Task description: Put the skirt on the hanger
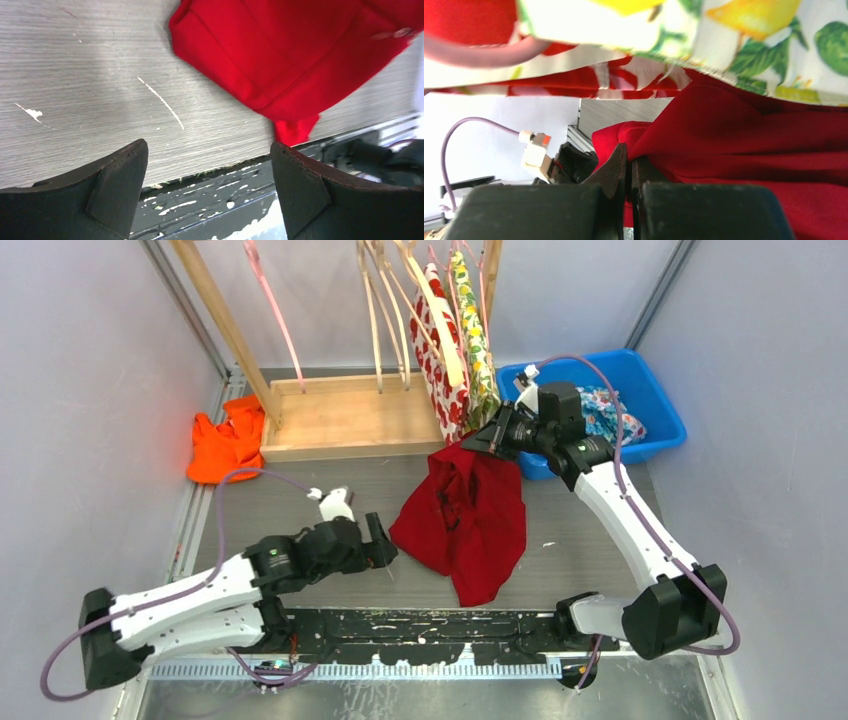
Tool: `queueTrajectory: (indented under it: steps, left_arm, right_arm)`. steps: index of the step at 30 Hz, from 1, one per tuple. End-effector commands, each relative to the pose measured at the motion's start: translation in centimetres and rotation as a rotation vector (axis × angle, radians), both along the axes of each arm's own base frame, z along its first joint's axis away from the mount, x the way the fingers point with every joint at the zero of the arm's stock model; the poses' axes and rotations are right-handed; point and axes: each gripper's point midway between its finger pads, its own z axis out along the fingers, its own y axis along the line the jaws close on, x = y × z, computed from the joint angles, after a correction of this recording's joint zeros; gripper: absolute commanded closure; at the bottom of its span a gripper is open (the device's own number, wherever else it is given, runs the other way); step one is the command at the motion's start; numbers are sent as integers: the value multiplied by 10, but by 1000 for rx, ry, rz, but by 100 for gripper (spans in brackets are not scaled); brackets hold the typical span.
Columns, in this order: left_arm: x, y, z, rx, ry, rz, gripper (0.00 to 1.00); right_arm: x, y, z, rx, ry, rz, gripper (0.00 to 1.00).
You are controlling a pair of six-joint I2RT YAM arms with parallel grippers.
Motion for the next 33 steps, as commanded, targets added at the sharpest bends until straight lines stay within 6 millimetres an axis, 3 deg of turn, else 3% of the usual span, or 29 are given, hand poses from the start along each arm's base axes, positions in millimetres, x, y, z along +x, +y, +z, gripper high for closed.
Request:
queueTrajectory:
  steps: [1, 8, 13, 19, 25, 29, 31, 33]
  left_arm:
    - [7, -27, 3, 48, -44, -13, 9]
    - [16, -68, -9, 51, -43, -54, 9]
    - [21, -96, -2, 32, -59, -77, 8]
    - [20, -132, -7, 58, -50, -122, 8]
    - [7, -157, -36, 154, 0, -185, 7]
    - [5, -145, -65, 291, 46, -182, 8]
    - [6, -134, -73, 325, 44, -166, 18]
    - [7, -123, -74, 328, 40, -147, 50]
  right_arm:
    - [17, 2, 12, 1, -119, -9, 99]
    - [15, -13, -10, -120, -108, -36, 99]
    - [12, -44, -30, -239, -96, -117, 99]
    - [8, -72, -43, -232, -65, -155, 99]
    - [7, -88, -54, -228, -42, -182, 99]
    - [9, -86, -60, -209, -30, -183, 99]
    - [9, -85, -63, -203, -23, -179, 99]
    - [9, -84, -65, -199, -17, -176, 98]
